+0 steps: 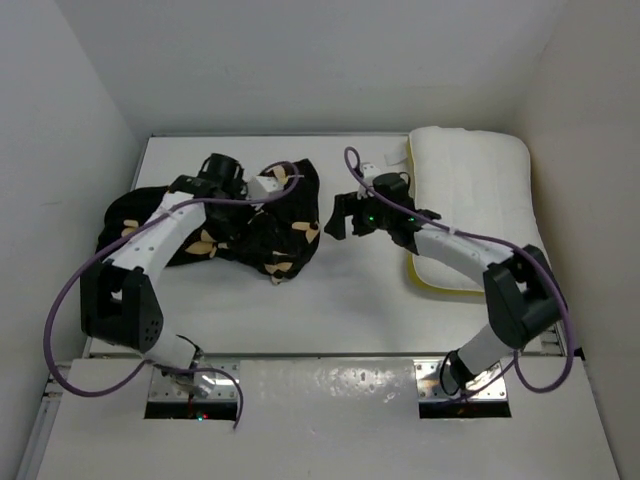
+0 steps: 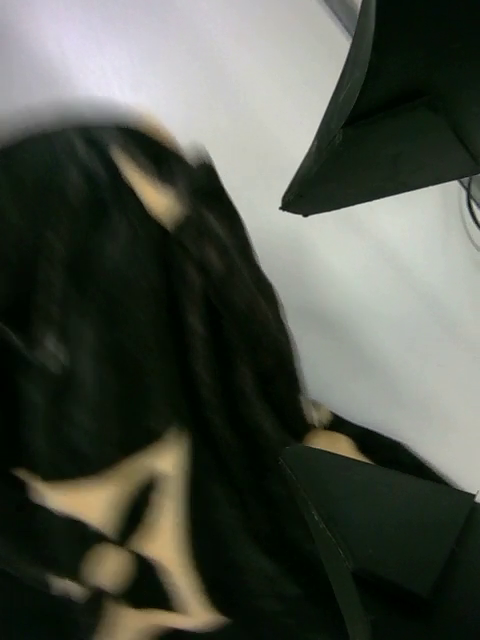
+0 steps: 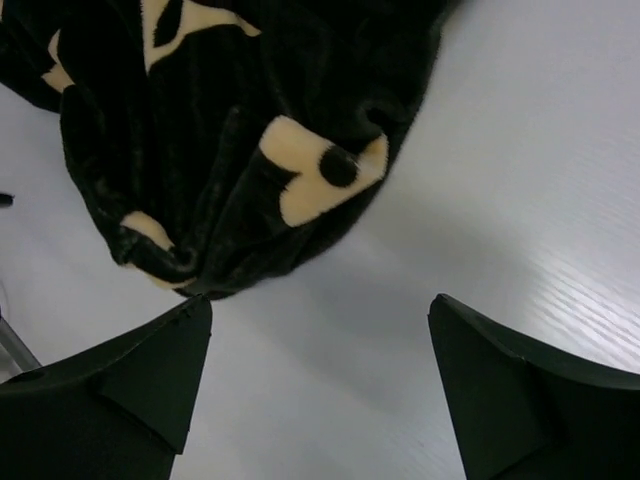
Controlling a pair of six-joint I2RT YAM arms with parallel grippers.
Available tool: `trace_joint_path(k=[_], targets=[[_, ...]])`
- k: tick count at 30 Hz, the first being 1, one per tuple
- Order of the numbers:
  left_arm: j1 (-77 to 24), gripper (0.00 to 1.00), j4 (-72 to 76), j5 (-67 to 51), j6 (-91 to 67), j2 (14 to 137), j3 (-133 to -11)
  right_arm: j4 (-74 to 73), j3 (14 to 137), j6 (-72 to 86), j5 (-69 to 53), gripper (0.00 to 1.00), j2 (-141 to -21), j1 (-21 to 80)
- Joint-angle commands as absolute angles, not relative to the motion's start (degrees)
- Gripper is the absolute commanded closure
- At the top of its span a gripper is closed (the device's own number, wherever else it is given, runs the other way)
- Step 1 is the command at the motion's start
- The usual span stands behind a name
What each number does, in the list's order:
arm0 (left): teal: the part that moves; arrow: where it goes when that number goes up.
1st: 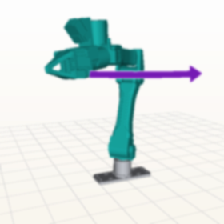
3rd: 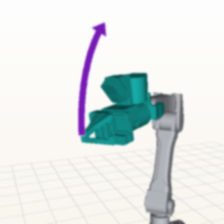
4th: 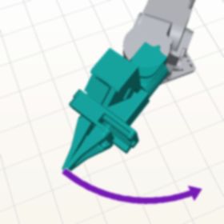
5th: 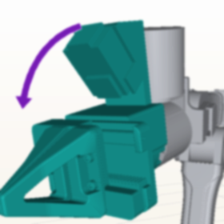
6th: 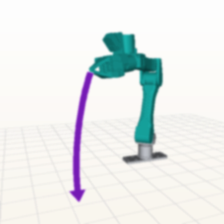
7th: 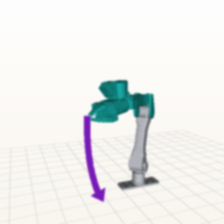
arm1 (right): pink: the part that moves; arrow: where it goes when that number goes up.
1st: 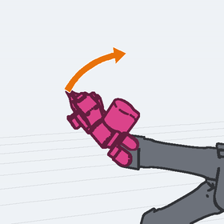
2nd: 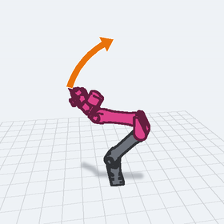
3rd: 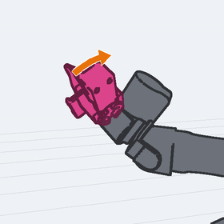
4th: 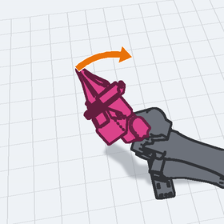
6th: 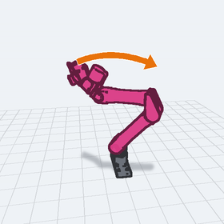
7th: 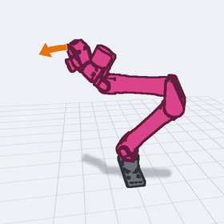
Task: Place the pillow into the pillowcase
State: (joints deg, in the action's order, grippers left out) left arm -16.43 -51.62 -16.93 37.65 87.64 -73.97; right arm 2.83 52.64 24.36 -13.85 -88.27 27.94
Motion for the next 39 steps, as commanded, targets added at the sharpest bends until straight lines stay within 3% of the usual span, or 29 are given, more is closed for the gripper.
trace_joint_path(k=[1, 7, 14, 16, 17, 19, 20, 21, 22, 23, 24, 25, 26, 30, 39], targets=[[-8.7, 0.00, -49.0, -7.3, 37.5, 84.4, -67.8, 6.3, 58.8, 25.5, -17.5, 0.12, -93.3, 31.9], [10.5, 0.00, -35.0, 12.6, 39.1, 83.1, -54.6, 5.3, 66.8, 26.3, -18.1, 0.12, -104.2, 38.8], [16.0, 0.00, -18.2, 18.2, 38.8, 92.1, -51.2, 0.2, 72.0, 24.2, -12.1, 0.16, -113.0, 42.9], [16.4, 0.00, -14.1, 17.4, 37.9, 94.4, -51.3, -1.3, 72.1, 24.8, -11.2, 0.22, -114.4, 43.1], [16.3, 0.00, -12.8, 17.2, 37.4, 96.1, -51.2, -1.2, 72.0, 25.7, -11.0, 0.34, -114.7, 43.0], [16.3, 0.01, -10.1, 17.4, 37.1, 98.0, -51.2, -0.3, 71.4, 26.3, -10.2, 0.47, -115.0, 42.9], [16.4, 0.04, -9.4, 17.4, 37.4, 99.7, -51.2, -0.3, 71.1, 26.5, -10.1, 0.60, -114.9, 43.0], [16.5, 0.07, -9.1, 17.2, 37.7, 100.5, -51.5, 1.5, 70.9, 26.6, -10.2, 0.66, -114.7, 43.0], [16.4, 0.27, -9.1, 16.6, 37.9, 101.2, -51.7, 1.8, 70.8, 26.6, -10.6, 0.75, -114.3, 43.0], [16.6, 0.43, -9.5, 16.4, 38.1, 102.4, -52.0, 2.1, 70.7, 26.8, -10.7, 0.95, -114.1, 42.6], [16.5, 0.55, -10.5, 15.8, 38.0, 102.7, -52.7, 2.5, 70.5, 27.0, -10.6, 1.00, -113.7, 42.6], [16.6, 0.89, -11.3, 14.8, 37.8, 102.8, -53.2, 3.0, 70.1, 27.2, -10.5, 1.00, -112.5, 42.4], [16.7, 1.00, -11.9, 14.6, 36.8, 102.5, -53.7, 3.5, 69.7, 27.3, -10.3, 1.00, -111.8, 41.8], [18.4, 1.00, -17.8, 9.7, 32.4, 98.4, -59.0, 6.0, 69.2, 27.2, -9.6, 1.00, -106.2, 40.3], [20.1, 1.00, -25.8, 2.9, 26.3, 83.7, -84.3, 11.0, 69.1, 17.5, -1.1, 1.00, -86.9, 37.5]])
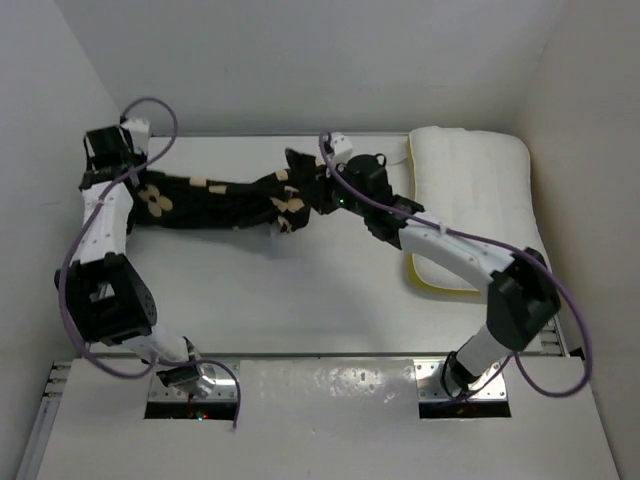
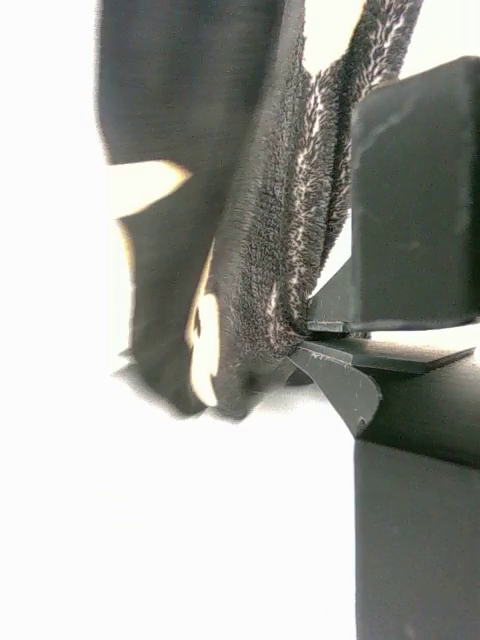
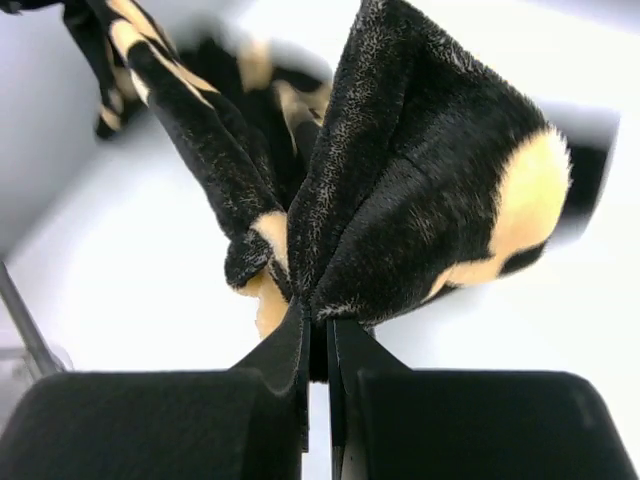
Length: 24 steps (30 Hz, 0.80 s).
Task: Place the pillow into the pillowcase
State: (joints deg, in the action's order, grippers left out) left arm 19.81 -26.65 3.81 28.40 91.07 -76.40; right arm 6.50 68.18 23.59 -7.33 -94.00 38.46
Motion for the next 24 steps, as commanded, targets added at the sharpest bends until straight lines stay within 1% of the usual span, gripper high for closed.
trace_joint_path(k=[1, 2, 4, 8, 9, 12, 15, 17, 20, 22, 23, 24], targets=[[20.0, 1.00, -27.6, 2.6, 26.4, 83.7, -87.1, 11.2, 69.0, 16.3, -0.4, 1.00, -85.6, 37.4], [20.0, 1.00, -30.9, 2.5, 26.1, 84.5, -92.5, 11.7, 69.0, 14.5, -0.2, 1.00, -84.4, 37.3], [19.8, 1.00, -34.9, 1.4, 26.2, 85.3, -98.9, 12.1, 68.7, 12.0, 3.0, 1.00, -81.0, 37.0], [18.3, 1.00, -42.1, 2.4, 27.2, 87.2, -108.9, 12.7, 68.8, 7.8, 5.3, 1.00, -75.4, 37.0], [17.9, 1.00, -43.3, 2.6, 27.2, 87.6, -114.5, 12.3, 69.5, 7.2, 5.4, 1.00, -73.4, 37.0], [17.8, 1.00, -46.3, 3.6, 26.7, 88.9, -124.1, 10.4, 70.7, 4.8, 3.4, 1.00, -69.7, 38.7], [17.4, 1.00, -47.4, 5.4, 26.6, 89.6, -129.9, 10.0, 69.6, 0.4, 0.7, 1.00, -67.3, 41.5], [16.8, 1.00, -47.5, 6.8, 27.0, 90.3, -132.7, 9.6, 68.6, 0.4, -2.3, 1.00, -65.5, 44.2], [16.0, 1.00, -46.5, 7.5, 27.3, 90.9, -134.1, 10.2, 67.3, 3.2, -8.1, 1.00, -63.6, 44.6], [14.8, 1.00, -44.8, 8.8, 28.1, 92.0, -133.8, 11.1, 66.7, 7.2, -8.4, 1.00, -63.3, 44.5], [13.3, 1.00, -44.2, 8.6, 28.5, 92.5, -133.3, 11.0, 66.4, 8.1, -6.5, 1.00, -63.5, 44.4], [12.6, 1.00, -43.3, 8.2, 29.4, 93.4, -130.5, 10.6, 66.4, 9.9, -5.1, 1.00, -63.8, 43.6]])
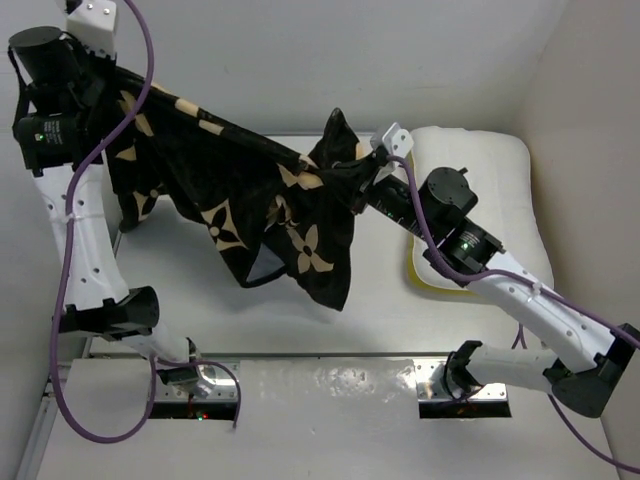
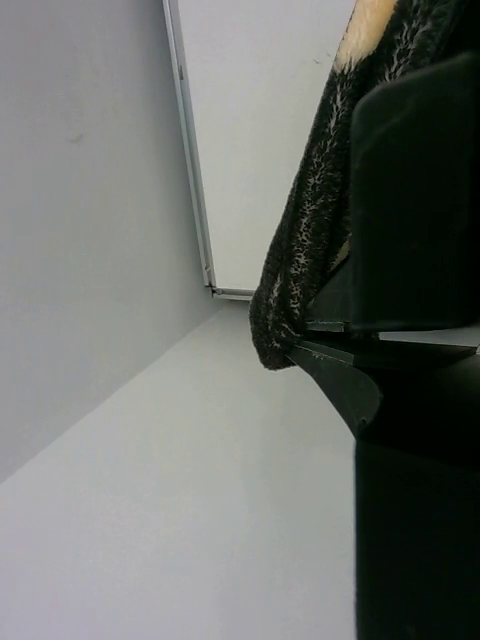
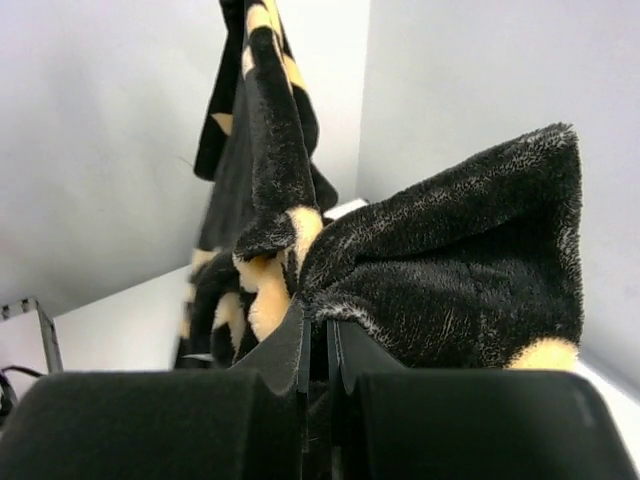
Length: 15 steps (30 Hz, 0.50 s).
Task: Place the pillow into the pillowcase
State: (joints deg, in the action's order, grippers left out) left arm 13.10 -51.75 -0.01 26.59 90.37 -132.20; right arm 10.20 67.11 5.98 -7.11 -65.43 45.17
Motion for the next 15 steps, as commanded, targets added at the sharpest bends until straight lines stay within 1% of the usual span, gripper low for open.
trace_joint_path(k=[1, 4, 5, 6, 7, 8, 9, 10, 11, 12, 13, 14, 15], targets=[[11.5, 1.00, -40.5, 8.4, 29.9, 93.9, -128.5, 9.5, 66.3, 11.2, -3.6, 1.00, -64.4, 42.9], [6.6, 1.00, -34.5, 13.9, 32.8, 97.5, -120.3, 6.3, 66.8, 18.2, -0.2, 1.00, -68.1, 38.3], [4.3, 1.00, -33.2, 16.8, 33.7, 100.5, -117.2, 5.1, 67.5, 19.8, -0.2, 1.00, -71.0, 35.4], [3.4, 1.00, -31.3, 18.0, 33.8, 102.6, -116.7, 3.5, 68.3, 22.6, -0.3, 1.00, -72.9, 33.8], [2.0, 1.00, -31.4, 18.9, 33.9, 105.3, -117.0, -1.6, 69.4, 23.8, -0.7, 0.95, -75.0, 32.5], [1.4, 1.00, -32.1, 19.9, 33.6, 108.2, -118.1, -3.8, 72.5, 25.0, -1.4, 0.78, -77.5, 31.2], [1.0, 1.00, -35.3, 20.9, 32.8, 114.7, -122.3, -6.2, 74.0, 27.3, -3.3, 0.52, -82.5, 28.3], [0.6, 0.98, -37.3, 21.5, 31.7, 118.1, -125.0, -11.1, 75.7, 28.6, -4.3, 0.02, -85.1, 26.9], [0.6, 0.75, -39.9, 22.1, 30.8, 121.6, -128.3, -14.0, 79.7, 29.6, -5.2, 0.01, -87.6, 25.7], [0.6, 0.56, -42.8, 22.2, 28.1, 127.0, -134.7, -16.7, 81.5, 30.8, -5.5, 0.01, -91.8, 23.7], [0.6, 0.42, -47.5, 21.4, 26.6, 128.8, -137.2, -21.5, 83.0, 31.0, -4.5, 0.01, -93.2, 23.0], [-1.0, 0.25, -48.9, 17.6, 25.5, 129.5, -138.2, -23.1, 84.4, 30.9, -3.4, 0.01, -93.9, 22.1], [-1.0, 0.09, -49.2, 14.9, 23.4, 127.8, -135.6, -23.7, 83.9, 30.2, -2.4, 0.01, -93.9, 21.7]])
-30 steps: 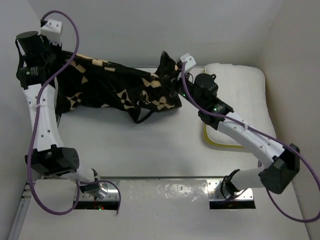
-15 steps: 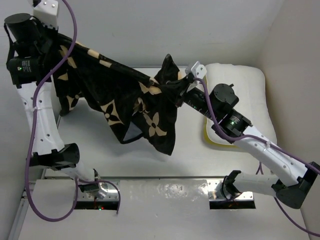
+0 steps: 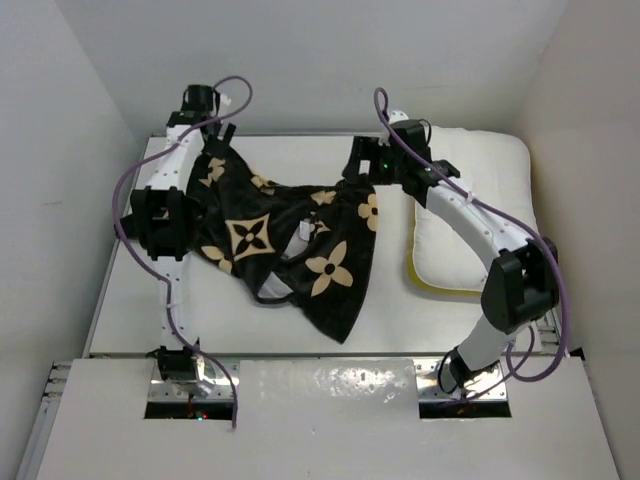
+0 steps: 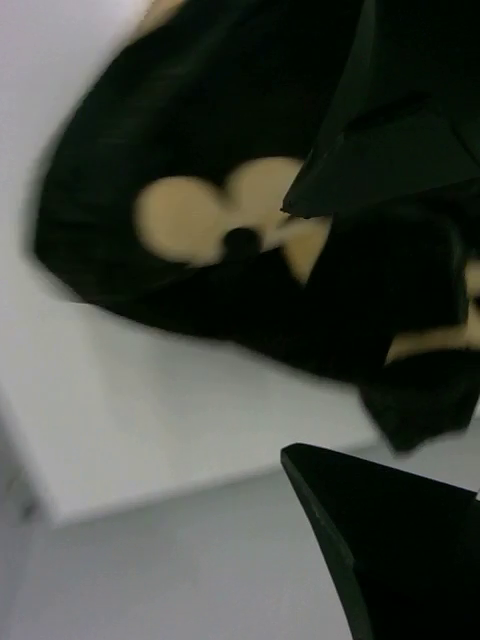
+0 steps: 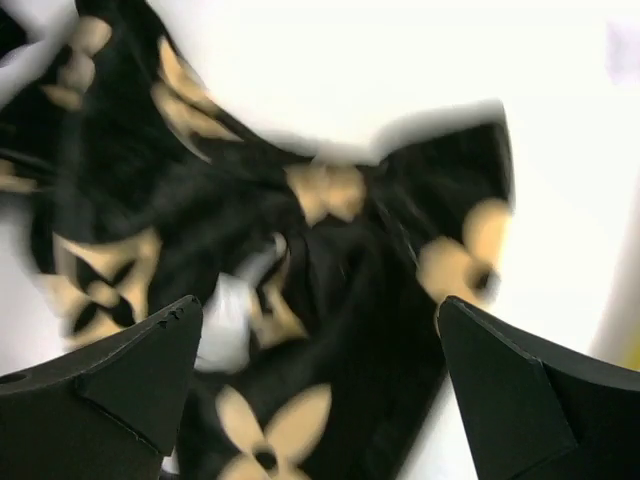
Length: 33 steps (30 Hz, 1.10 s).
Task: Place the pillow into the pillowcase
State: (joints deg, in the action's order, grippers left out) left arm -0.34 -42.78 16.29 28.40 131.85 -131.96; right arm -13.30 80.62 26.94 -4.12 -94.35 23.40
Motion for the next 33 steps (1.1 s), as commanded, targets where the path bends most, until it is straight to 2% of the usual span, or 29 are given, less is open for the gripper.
trace_joint_path(k=[1, 5, 7, 8, 9, 10, 11, 12, 13, 14, 15, 16, 19, 21, 22, 27, 30, 31, 32, 33], targets=[[-1.1, 0.00, -46.8, 12.2, 22.9, 125.8, -132.4, -23.3, 81.4, 29.5, -0.2, 0.01, -92.5, 21.5], [-5.0, 0.00, -35.9, 4.2, 23.5, 110.8, -112.4, -21.4, 74.1, 24.5, 5.1, 0.01, -86.2, 20.2], [-7.4, 0.00, -36.1, 2.9, 24.6, 108.2, -109.7, -22.8, 72.3, 22.8, 7.0, 0.04, -85.7, 19.6], [-8.8, 0.06, -36.8, 0.8, 25.3, 106.5, -108.8, -23.6, 71.2, 21.5, 6.8, 0.20, -84.6, 18.4], [-9.9, 0.22, -39.0, -1.4, 26.9, 106.1, -107.6, -24.7, 70.8, 20.5, 6.9, 0.83, -84.3, 17.8], [-12.3, 0.64, -40.2, -2.5, 27.2, 105.7, -107.1, -27.0, 70.5, 20.9, 7.9, 1.00, -83.9, 17.1], [-13.8, 0.82, -40.9, -3.9, 27.3, 105.5, -106.4, -28.0, 69.4, 21.5, 9.4, 1.00, -83.1, 15.7], [-15.0, 0.92, -41.7, -4.7, 27.2, 105.5, -104.8, -28.8, 68.9, 20.9, 11.8, 1.00, -82.7, 15.2], [-17.6, 0.93, -42.9, -5.0, 27.5, 105.6, -104.0, -30.2, 68.4, 20.3, 13.3, 0.74, -82.4, 14.8], [-19.0, 0.91, -43.6, -5.4, 27.9, 106.4, -101.9, -31.0, 67.5, 20.0, 15.5, 0.41, -82.0, 14.6], [-20.2, 0.85, -44.3, -5.4, 29.2, 107.0, -100.8, -31.7, 67.3, 19.4, 20.3, 0.14, -82.0, 14.5], [-22.6, 0.68, -44.6, -5.1, 29.5, 107.7, -100.0, -33.6, 67.2, 19.1, 22.0, 0.01, -82.2, 14.5], [-25.9, 0.41, -44.9, -3.5, 28.9, 111.5, -97.5, -36.4, 67.6, 18.5, 26.8, 0.01, -83.8, 13.8], [-26.8, 0.33, -42.8, -2.7, 27.3, 112.5, -96.5, -35.9, 66.8, 18.0, 27.9, 0.01, -84.7, 13.6], [-26.9, 0.32, -42.3, -2.4, 26.7, 113.0, -96.2, -35.3, 65.8, 17.6, 27.9, 0.01, -85.2, 13.6], [-27.9, 0.32, -42.1, -1.8, 25.1, 117.3, -97.1, -32.1, 64.3, 15.3, 28.3, 0.01, -90.2, 13.6], [-28.0, 0.36, -42.2, -1.4, 24.5, 118.8, -97.0, -33.0, 66.6, 15.0, 26.0, 0.01, -96.0, 13.9], [-28.0, 0.42, -42.2, -1.4, 24.4, 119.2, -96.6, -33.1, 67.7, 14.6, 24.6, 0.01, -98.3, 14.3], [-27.7, 0.52, -42.1, -1.4, 24.4, 119.3, -96.3, -32.6, 67.9, 14.7, 24.4, 0.01, -99.9, 14.5], [-27.6, 0.56, -42.0, -1.4, 24.5, 119.3, -95.9, -32.3, 68.0, 14.3, 24.3, 0.01, -100.7, 14.8]])
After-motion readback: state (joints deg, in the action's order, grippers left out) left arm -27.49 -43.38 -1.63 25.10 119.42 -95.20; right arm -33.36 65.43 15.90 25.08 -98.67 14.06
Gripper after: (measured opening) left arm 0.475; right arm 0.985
